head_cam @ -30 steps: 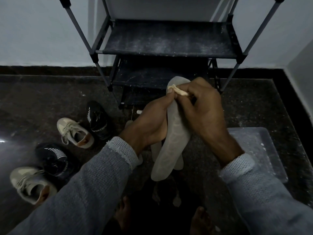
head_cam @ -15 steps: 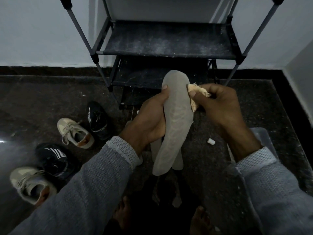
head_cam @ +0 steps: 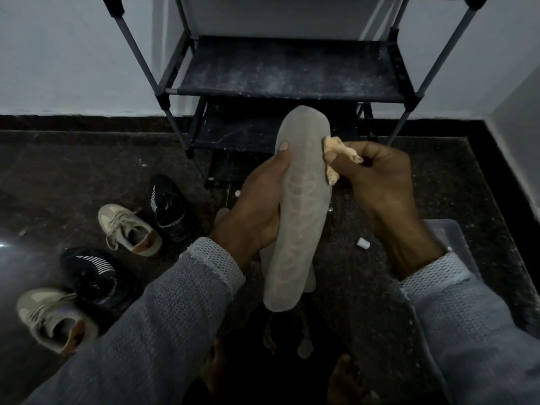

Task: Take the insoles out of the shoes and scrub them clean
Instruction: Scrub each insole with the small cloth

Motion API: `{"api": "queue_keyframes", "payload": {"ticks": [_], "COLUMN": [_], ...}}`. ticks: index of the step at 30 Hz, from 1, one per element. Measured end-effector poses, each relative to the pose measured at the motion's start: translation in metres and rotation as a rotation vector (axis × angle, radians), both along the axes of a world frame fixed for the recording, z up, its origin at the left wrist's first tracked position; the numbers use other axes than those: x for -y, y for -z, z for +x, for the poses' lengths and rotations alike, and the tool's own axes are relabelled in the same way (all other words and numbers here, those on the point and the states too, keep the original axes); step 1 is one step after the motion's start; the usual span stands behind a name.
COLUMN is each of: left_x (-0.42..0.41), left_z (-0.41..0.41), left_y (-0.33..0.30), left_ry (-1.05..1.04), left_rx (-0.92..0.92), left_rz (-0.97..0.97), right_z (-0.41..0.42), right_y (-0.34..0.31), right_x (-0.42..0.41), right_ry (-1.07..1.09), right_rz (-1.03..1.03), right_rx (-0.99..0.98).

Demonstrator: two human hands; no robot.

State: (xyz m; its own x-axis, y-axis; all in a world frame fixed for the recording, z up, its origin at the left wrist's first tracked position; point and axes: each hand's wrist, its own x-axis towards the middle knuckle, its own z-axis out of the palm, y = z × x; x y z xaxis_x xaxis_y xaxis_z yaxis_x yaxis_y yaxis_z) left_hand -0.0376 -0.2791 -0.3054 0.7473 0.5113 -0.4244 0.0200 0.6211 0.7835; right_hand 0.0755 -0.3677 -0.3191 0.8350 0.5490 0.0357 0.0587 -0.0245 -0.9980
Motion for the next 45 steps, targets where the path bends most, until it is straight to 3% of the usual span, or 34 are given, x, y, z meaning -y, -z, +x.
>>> {"api": "queue_keyframes", "payload": {"ticks": [4,13,18,24,30,36,42,45], "left_x": [-0.002,-0.005,-0.004,-0.008,-0.002,-0.003,0.007,0.007], "left_z": [-0.002,-0.003,-0.002,-0.003,-0.002,-0.003,-0.002,-0.003], "left_y": [0.000,0.005,0.005,0.006,0.004,0.006,-0.002,-0.004], "left_ry": [-0.023,-0.021,-0.028,-0.037,-0.008,-0.058,-0.012,-0.008], "left_rx": [-0.006,0.072,0.012,0.052,0.002,0.012,-0.006,-0.006], "left_rz": [0.004,-0.095,-0.046,-0.109,-0.079,-0.090,-0.107,-0.091], "right_z": [-0.002,-0.030,-0.014,-0.047,-0.022,-0.052,-0.021,-0.032], "right_y": [0.004,-0.004,0.000,-0.008,-0.005,-0.013,-0.012,-0.015], "right_x": [-0.003,-0.009,-0.002,-0.005,-0.002,-0.008,-0.008,-0.008], "right_ry": [-0.010,-0.157,-0.037,-0.224,-0.025,-0.155,0.001,-0.044], "right_rz": [-0.137,-0.155,-0.233,-0.177,-0.226,-0.193,-0.249,-0.238], "right_rx": [0.331,0.610,0.540,0.596,0.532,0.597,0.509,0.502]}}
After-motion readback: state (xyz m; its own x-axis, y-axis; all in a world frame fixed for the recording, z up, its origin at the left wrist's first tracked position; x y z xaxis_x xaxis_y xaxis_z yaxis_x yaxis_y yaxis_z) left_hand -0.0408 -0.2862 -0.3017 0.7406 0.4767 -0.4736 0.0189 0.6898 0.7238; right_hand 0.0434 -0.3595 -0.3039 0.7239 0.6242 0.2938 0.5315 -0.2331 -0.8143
